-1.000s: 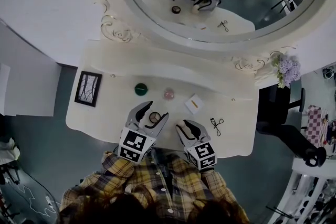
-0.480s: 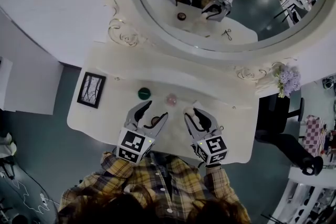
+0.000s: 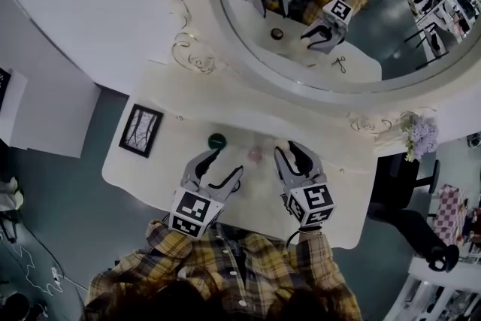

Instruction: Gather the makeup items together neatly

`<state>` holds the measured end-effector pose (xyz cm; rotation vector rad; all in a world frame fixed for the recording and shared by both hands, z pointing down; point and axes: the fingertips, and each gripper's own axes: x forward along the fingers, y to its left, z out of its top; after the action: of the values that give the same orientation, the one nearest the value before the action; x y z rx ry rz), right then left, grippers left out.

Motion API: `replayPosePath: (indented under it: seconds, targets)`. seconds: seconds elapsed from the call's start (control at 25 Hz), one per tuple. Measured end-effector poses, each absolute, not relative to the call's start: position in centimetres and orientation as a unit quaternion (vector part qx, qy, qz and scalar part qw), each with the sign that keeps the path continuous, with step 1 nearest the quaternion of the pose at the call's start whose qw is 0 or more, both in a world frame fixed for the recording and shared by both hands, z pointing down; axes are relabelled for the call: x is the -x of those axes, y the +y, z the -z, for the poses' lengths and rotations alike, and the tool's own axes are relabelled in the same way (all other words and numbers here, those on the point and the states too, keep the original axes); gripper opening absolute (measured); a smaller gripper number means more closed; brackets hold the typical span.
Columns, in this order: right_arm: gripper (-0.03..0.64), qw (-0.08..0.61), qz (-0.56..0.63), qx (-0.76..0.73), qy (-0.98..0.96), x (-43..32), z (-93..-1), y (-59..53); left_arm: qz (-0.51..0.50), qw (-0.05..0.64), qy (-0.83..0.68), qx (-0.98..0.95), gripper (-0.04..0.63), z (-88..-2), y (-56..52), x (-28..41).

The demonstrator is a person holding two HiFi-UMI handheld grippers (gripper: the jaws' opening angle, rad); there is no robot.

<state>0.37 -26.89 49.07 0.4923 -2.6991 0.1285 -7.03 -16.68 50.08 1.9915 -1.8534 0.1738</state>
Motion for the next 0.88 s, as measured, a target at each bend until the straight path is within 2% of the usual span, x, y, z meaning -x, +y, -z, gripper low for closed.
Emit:
replayPosePath:
  seconds: [0.36,0.88]
  targets:
    - [0.138,0.181,-0.037,-0.192,-0.964,3.7,-48.4,-29.9,-0.064,0.211,-0.679,-0.7,0.252,-50.2,-16.7,8.1]
    - [0.138,0.214,-0.061,-0.215,-0.951,8.6,-51.7,-31.5,-0.062,0.22,-0.694,-0.683,0.252,-50.8,-16.6,9.8]
